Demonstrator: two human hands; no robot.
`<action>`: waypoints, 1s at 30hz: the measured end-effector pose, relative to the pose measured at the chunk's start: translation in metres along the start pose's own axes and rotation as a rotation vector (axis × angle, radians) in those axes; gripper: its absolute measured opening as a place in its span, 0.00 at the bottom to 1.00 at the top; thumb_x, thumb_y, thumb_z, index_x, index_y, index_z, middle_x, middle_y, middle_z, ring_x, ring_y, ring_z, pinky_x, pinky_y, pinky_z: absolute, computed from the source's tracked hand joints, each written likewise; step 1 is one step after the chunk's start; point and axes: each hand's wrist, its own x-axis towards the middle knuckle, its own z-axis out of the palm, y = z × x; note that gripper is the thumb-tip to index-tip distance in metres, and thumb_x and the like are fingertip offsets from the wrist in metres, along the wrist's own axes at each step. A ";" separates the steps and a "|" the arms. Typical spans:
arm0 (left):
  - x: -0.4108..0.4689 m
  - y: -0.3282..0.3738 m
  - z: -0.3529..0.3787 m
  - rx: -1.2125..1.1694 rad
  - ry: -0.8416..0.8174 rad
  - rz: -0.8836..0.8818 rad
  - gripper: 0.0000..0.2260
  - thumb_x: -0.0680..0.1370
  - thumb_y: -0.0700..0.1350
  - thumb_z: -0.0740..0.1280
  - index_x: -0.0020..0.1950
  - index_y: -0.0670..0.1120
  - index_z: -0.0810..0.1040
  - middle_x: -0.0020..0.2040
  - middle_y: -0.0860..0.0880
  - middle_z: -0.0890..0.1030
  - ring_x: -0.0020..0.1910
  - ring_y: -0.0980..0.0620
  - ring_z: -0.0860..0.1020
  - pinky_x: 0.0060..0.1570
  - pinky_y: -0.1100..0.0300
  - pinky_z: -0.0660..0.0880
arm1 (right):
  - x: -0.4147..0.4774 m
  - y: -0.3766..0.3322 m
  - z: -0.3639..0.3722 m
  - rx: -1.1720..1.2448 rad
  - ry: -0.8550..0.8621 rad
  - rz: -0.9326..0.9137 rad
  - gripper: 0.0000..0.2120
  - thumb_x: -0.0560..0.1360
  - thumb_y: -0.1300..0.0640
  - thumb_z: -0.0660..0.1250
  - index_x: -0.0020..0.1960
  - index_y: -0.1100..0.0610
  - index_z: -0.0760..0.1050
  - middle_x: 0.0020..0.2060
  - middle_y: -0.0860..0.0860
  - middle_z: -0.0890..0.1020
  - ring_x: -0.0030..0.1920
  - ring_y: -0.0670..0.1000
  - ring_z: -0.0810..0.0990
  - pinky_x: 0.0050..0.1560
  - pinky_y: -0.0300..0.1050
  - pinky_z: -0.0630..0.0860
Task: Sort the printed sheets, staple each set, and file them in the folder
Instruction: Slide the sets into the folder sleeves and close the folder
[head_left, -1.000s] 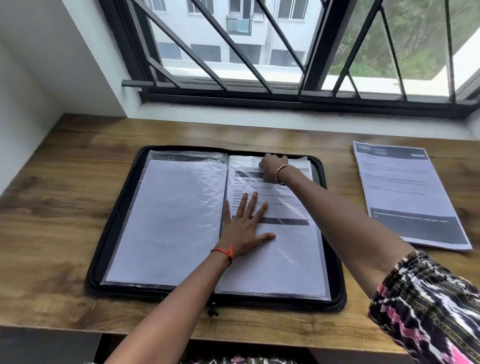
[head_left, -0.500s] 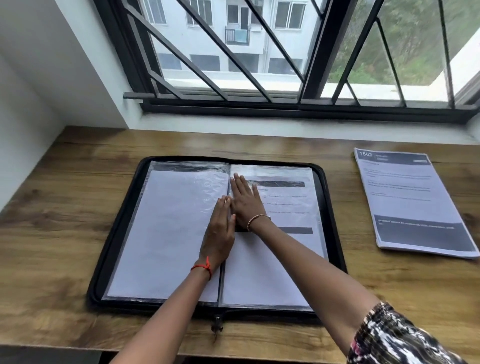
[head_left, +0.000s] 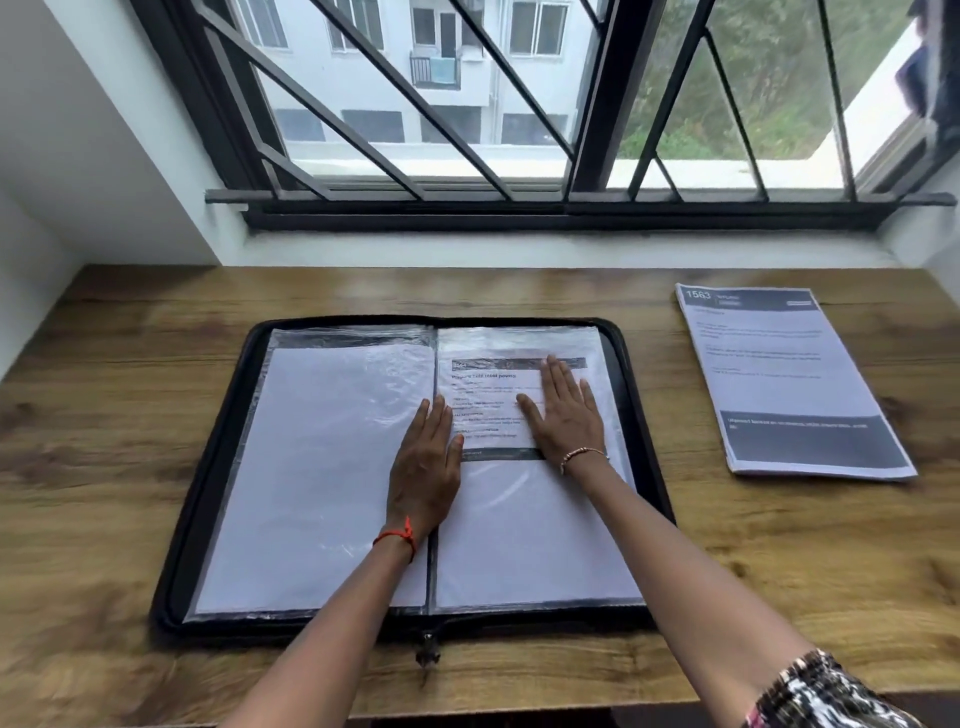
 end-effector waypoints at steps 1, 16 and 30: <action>0.000 0.000 0.000 -0.004 -0.004 -0.004 0.25 0.78 0.51 0.50 0.73 0.43 0.63 0.75 0.50 0.61 0.75 0.54 0.54 0.71 0.66 0.49 | -0.002 0.009 -0.002 -0.012 0.002 0.038 0.31 0.80 0.41 0.45 0.76 0.55 0.41 0.76 0.48 0.43 0.76 0.45 0.42 0.74 0.45 0.37; -0.005 0.005 -0.017 -0.474 0.071 -0.083 0.26 0.75 0.50 0.57 0.73 0.45 0.63 0.72 0.50 0.66 0.70 0.58 0.63 0.66 0.69 0.57 | -0.068 -0.087 0.024 -0.011 -0.048 -0.199 0.33 0.74 0.45 0.42 0.70 0.60 0.66 0.71 0.54 0.67 0.71 0.49 0.65 0.73 0.46 0.44; 0.000 0.002 -0.004 -0.001 -0.029 0.014 0.21 0.80 0.44 0.59 0.73 0.42 0.63 0.74 0.46 0.64 0.74 0.50 0.58 0.72 0.59 0.53 | -0.098 0.002 0.020 0.002 0.018 -0.027 0.50 0.61 0.30 0.16 0.76 0.53 0.39 0.74 0.44 0.40 0.73 0.41 0.37 0.71 0.40 0.32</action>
